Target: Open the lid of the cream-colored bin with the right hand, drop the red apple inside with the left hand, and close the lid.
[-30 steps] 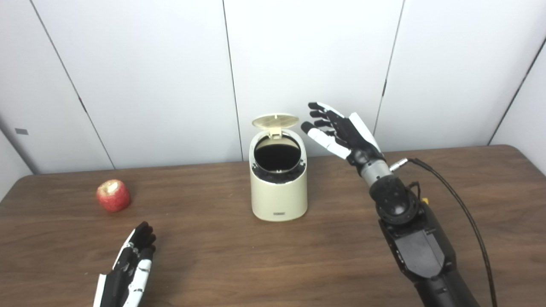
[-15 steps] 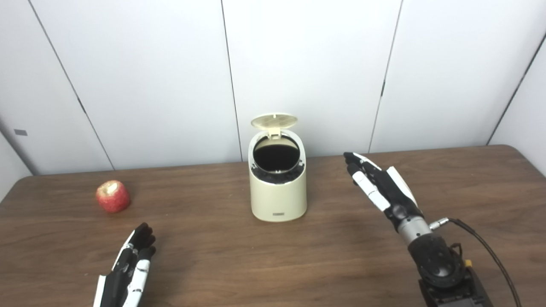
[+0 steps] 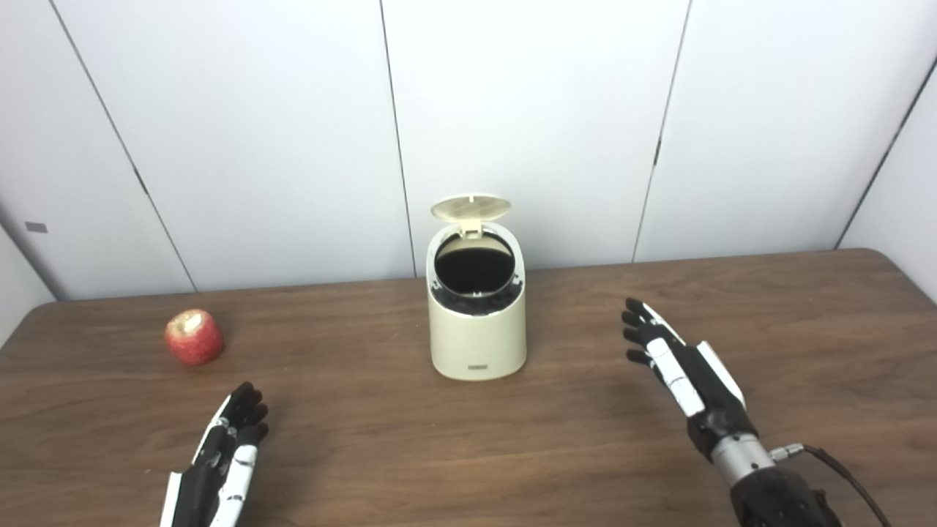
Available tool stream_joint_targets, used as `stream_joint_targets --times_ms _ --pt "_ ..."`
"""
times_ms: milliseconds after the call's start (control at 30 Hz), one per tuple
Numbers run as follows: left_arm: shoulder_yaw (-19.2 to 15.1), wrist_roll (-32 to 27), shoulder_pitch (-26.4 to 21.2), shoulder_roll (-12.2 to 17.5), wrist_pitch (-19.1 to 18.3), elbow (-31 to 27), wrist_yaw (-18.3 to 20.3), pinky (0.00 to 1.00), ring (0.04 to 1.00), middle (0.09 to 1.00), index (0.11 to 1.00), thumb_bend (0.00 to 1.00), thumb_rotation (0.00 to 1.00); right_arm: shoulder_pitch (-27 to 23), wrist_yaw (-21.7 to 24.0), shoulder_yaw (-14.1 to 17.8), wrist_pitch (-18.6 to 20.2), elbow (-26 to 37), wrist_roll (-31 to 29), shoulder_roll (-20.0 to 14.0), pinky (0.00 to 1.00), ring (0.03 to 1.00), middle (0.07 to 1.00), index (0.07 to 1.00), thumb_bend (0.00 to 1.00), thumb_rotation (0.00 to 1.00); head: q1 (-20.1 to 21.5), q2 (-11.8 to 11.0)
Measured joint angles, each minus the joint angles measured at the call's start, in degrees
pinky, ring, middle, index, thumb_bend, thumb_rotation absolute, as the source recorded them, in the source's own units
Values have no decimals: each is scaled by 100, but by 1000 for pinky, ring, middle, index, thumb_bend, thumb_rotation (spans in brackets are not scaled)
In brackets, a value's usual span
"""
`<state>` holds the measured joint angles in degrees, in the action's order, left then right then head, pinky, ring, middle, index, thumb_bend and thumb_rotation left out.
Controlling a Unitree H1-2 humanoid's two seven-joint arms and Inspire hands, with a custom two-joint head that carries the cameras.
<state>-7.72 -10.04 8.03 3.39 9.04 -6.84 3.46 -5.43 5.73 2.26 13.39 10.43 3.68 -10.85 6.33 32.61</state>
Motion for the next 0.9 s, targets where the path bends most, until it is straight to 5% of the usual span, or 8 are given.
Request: stream_joint_targets --times_ms 267,333,633,767,833,900 --pt "39 131 0 6 -2 -1 -10 907 906 909 917 459 575 416 -119 193 -224 1 -349 292 941 981 986 993 490 994 -571 62" --pt "73 172 0 -2 -2 -3 -18 890 896 898 906 468 535 449 -115 203 -300 -21 -350 268 973 993 996 997 537 981 -1132 62" --pt "263 288 129 -342 -6 -173 -71 855 889 901 911 481 520 576 -91 364 -960 -350 -461 -66 1000 1000 1000 1000 531 994 -1994 0" --pt "293 885 148 -388 -18 -264 -345 793 868 892 915 570 479 636 -77 360 -1061 -338 -493 -77 1000 1000 1000 992 544 982 -2250 -97" --pt "317 1292 174 -401 -138 -336 -521 799 863 882 913 583 493 644 -63 362 -1061 -334 -533 -76 1000 1000 1000 989 540 978 -2320 -131" --pt "336 1767 206 -394 -359 -414 -635 875 885 879 916 597 392 661 -57 363 -1053 -311 -554 -76 970 997 993 990 550 985 -2407 -175"
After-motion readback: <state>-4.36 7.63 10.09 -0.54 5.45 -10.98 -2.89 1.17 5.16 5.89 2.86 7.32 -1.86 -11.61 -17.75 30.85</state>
